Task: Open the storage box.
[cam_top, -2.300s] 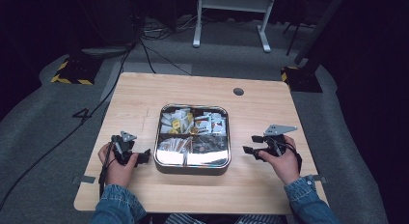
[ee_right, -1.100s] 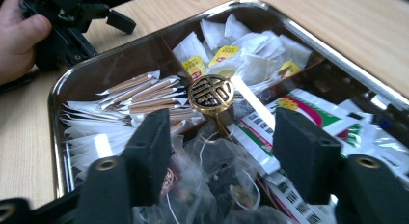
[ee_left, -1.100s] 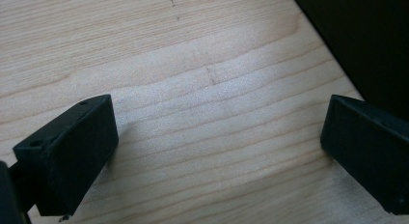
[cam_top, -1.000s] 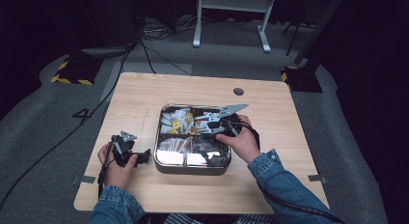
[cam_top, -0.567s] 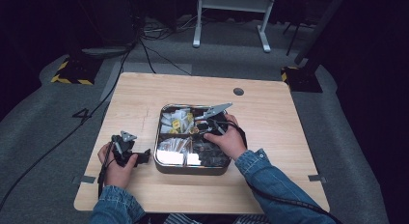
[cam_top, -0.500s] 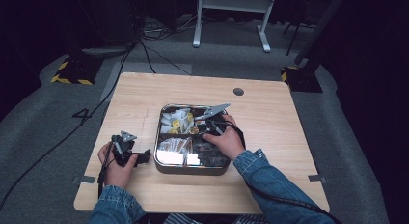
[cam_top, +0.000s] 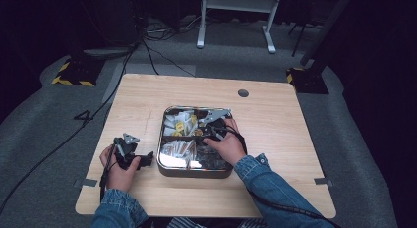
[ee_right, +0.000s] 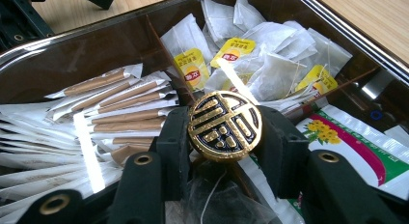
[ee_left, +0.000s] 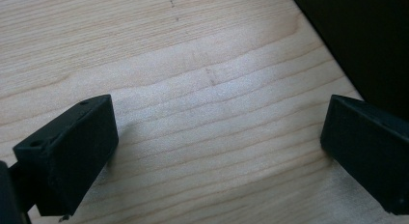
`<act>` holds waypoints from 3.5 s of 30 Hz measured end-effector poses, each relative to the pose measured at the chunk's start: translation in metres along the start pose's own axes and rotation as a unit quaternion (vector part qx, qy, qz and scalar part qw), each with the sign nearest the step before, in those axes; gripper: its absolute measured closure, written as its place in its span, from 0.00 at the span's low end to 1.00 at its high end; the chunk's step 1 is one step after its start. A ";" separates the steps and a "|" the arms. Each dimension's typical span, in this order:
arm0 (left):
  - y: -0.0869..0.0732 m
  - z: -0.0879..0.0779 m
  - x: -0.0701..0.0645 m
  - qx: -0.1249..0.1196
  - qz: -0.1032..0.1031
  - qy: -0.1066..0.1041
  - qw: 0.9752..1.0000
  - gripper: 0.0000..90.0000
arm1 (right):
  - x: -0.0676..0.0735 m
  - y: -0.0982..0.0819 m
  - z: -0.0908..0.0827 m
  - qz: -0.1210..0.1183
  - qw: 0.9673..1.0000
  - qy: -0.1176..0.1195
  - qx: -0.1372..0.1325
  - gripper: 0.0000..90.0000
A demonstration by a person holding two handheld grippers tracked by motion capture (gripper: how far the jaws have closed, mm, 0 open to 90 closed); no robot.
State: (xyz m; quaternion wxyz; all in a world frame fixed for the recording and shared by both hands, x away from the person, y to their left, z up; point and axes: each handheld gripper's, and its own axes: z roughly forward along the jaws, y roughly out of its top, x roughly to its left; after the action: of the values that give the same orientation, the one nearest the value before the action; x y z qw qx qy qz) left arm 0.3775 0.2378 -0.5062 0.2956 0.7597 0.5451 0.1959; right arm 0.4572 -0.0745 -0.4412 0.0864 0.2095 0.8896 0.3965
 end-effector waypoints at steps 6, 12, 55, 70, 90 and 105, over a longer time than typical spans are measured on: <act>0.000 0.000 0.000 0.000 0.000 0.000 1.000 0.00 | 0.002 -0.001 0.000 0.007 1.000 -0.007 -0.005 0.65; 0.000 0.000 0.000 0.000 0.000 0.000 1.000 0.00 | 0.003 -0.001 0.000 0.017 1.000 -0.010 -0.010 0.65; 0.000 0.000 0.000 0.000 0.000 -0.001 1.000 0.00 | -0.004 0.019 -0.061 0.011 0.999 -0.015 -0.043 0.65; 0.000 0.000 0.000 0.000 -0.001 0.000 1.000 0.00 | -0.026 -0.005 -0.093 0.018 0.998 -0.038 -0.036 0.65; 0.000 0.000 0.000 0.000 0.000 -0.001 1.000 0.00 | -0.067 -0.057 -0.130 0.058 0.996 -0.065 -0.031 0.65; 0.000 0.000 0.000 0.000 0.000 -0.001 1.000 0.00 | -0.096 -0.088 -0.154 0.087 0.991 -0.093 -0.031 0.65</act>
State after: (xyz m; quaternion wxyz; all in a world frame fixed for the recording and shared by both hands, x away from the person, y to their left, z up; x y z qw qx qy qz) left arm 0.3777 0.2378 -0.5062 0.2960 0.7600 0.5446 0.1955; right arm 0.4675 -0.2721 -0.4044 0.1400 0.3191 0.8434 0.4089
